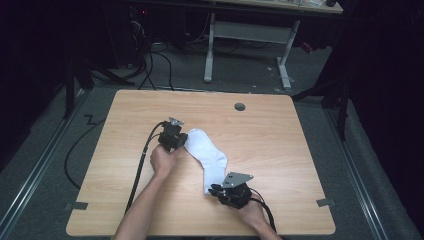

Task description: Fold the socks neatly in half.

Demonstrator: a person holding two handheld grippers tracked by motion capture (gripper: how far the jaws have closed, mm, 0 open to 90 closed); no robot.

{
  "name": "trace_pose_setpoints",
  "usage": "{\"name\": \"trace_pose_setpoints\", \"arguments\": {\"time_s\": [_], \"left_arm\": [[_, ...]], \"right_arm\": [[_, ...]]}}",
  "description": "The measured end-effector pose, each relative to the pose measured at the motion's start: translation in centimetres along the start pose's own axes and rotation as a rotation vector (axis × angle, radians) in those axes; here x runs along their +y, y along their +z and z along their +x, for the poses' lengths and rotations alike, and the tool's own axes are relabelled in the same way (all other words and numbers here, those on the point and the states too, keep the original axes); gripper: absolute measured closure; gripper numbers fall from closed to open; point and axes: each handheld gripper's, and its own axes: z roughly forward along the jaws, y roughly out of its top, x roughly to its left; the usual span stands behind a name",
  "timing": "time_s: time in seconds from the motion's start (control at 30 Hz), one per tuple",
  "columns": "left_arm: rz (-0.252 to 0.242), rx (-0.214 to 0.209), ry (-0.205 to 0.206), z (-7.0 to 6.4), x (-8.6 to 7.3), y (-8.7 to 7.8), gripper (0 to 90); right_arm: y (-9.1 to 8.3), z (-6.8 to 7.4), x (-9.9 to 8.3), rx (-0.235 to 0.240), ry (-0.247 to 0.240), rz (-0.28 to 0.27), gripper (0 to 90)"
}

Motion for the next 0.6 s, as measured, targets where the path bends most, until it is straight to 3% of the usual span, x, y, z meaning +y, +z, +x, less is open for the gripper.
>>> {"name": "trace_pose_setpoints", "arguments": {"time_s": [0.13, 0.2, 0.37, 0.47, 0.6], "left_arm": [[-0.01, -0.011, 0.01, -0.1, 0.0, 0.2, 82.3], [-0.012, -0.019, 0.014, -0.2, 0.0, 0.2, 86.0], [-0.08, -0.013, 0.047, -1.0, 0.5, -0.4, 86.5], [-0.076, -0.005, 0.052, -1.1, 0.7, 0.1, 85.8], [-0.036, -0.008, 0.025, -0.7, 0.2, 1.3, 79.1]], "right_arm": [[-0.1, -0.1, 0.0, 0.012, 0.009, 0.004, 71.7], [-0.1, -0.1, 0.0, 0.012, 0.01, 0.003, 72.8], [-0.2, -0.1, -0.1, 0.015, 0.011, 0.003, 74.4], [-0.1, -0.3, -0.1, 0.024, 0.018, 0.004, 74.6], [-0.2, -0.4, -0.2, 0.031, 0.03, 0.011, 72.9]]}}
